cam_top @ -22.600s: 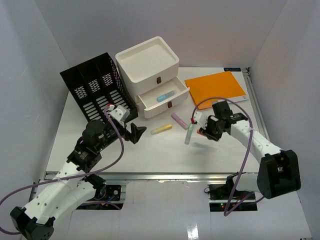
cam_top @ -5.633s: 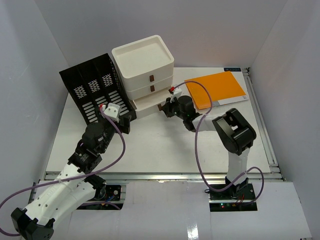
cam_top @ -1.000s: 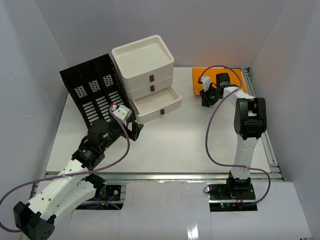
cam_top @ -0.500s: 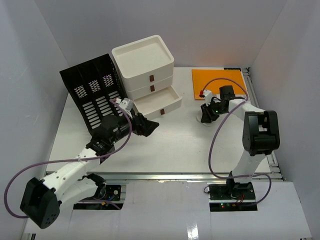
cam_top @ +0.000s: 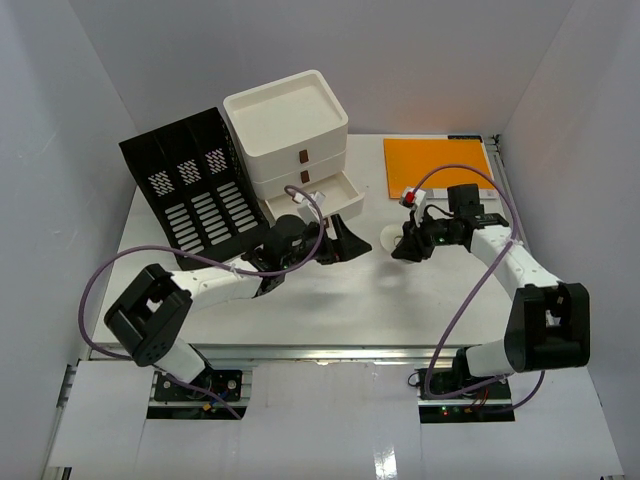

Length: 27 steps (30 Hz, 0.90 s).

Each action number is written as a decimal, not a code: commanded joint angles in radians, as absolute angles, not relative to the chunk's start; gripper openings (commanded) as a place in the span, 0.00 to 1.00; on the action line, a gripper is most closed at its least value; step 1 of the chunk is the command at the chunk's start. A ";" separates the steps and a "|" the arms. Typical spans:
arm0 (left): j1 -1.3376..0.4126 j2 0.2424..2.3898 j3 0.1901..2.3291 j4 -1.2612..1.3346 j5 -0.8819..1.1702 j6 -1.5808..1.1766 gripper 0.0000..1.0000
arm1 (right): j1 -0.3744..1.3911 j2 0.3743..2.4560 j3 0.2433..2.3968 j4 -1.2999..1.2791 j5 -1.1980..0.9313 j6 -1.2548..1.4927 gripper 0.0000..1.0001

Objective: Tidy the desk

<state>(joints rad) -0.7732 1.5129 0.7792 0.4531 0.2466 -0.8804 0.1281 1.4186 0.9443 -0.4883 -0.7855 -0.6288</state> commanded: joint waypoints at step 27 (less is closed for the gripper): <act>-0.830 1.622 0.872 0.557 0.217 -0.969 0.00 | 0.258 1.134 0.788 -0.418 -0.929 -0.664 0.63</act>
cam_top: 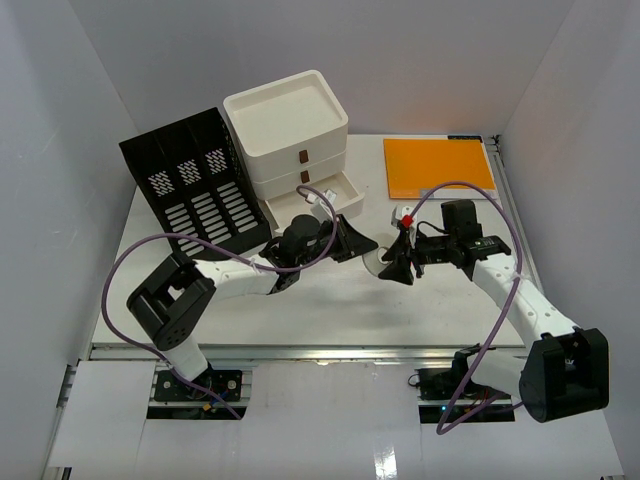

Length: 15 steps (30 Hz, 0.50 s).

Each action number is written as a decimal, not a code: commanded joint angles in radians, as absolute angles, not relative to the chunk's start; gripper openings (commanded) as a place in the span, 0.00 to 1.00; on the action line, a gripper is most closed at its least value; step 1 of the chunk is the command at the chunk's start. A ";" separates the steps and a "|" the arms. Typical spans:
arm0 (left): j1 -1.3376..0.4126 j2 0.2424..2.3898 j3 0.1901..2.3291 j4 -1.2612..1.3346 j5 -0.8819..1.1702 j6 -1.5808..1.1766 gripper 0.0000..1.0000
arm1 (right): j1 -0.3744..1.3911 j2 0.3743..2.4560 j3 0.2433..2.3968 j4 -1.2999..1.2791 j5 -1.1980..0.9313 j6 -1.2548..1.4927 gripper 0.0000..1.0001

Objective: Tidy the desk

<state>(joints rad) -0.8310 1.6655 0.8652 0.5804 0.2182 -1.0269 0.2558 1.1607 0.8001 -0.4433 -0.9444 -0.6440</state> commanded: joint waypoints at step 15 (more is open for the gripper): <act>-0.676 1.400 1.038 0.065 -0.113 -0.195 0.00 | 0.220 1.023 0.750 -0.412 -0.818 -0.699 0.79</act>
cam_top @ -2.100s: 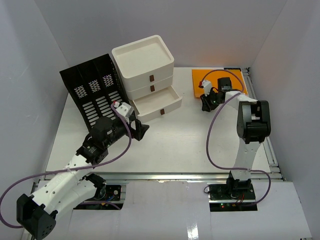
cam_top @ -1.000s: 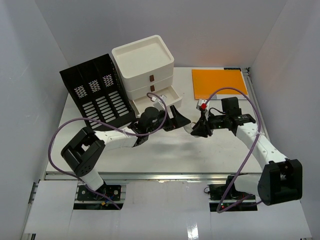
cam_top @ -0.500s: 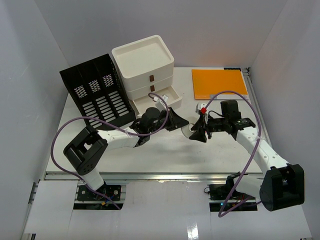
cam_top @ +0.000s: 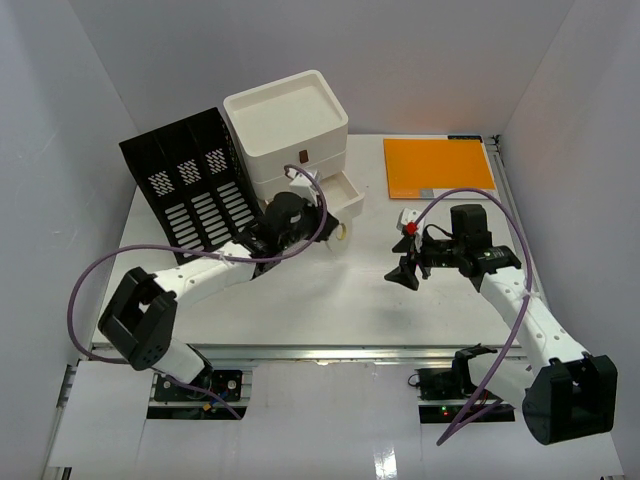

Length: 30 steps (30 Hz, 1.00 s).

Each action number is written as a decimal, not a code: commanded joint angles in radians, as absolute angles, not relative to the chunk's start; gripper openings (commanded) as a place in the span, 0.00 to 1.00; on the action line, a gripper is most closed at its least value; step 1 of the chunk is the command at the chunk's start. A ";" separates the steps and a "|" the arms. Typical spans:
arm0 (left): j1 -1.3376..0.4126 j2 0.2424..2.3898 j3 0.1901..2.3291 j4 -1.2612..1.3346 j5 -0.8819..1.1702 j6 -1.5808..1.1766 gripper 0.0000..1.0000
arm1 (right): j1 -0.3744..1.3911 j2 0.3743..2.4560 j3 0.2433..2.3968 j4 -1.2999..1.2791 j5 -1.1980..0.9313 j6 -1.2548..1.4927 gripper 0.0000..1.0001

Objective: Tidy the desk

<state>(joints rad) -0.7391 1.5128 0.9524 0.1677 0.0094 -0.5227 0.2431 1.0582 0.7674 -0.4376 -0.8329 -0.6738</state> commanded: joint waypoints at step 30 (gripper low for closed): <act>-0.601 1.767 1.153 0.222 -0.033 0.747 0.62 | 0.150 1.026 0.739 -0.413 -0.841 -0.699 0.79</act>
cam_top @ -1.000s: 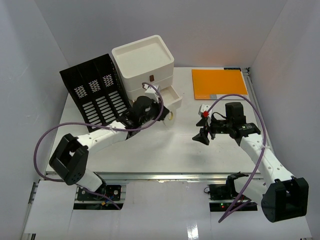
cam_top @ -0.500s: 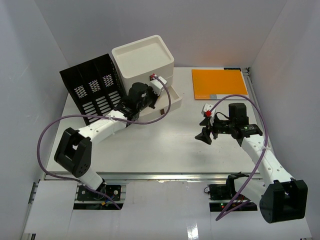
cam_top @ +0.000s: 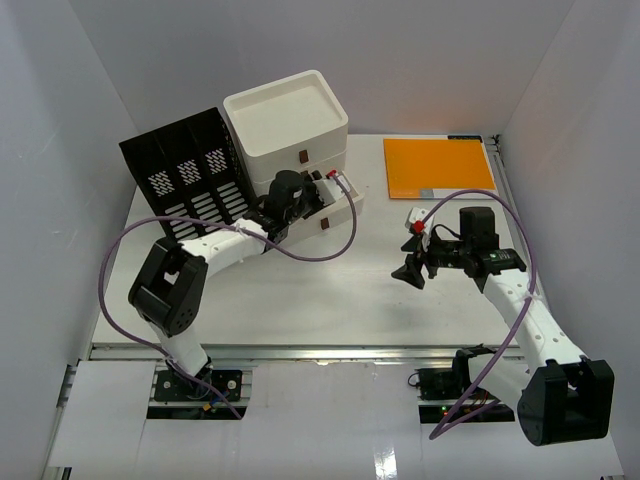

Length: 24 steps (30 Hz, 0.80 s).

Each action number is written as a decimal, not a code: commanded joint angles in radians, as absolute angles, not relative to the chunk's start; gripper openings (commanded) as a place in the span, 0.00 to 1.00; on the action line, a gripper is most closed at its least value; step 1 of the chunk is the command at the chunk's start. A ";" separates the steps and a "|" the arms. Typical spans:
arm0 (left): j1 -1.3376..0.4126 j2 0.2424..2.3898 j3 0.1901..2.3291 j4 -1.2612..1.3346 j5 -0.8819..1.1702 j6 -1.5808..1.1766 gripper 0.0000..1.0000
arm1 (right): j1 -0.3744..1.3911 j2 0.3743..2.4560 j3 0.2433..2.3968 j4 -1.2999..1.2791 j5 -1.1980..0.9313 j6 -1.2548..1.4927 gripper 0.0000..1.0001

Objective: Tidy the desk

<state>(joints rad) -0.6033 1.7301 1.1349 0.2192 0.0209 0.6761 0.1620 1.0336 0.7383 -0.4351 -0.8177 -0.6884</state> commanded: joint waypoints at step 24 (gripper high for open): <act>-0.607 1.495 1.186 -0.057 0.291 0.391 0.80 | 0.122 1.051 0.735 -0.413 -0.859 -0.693 0.79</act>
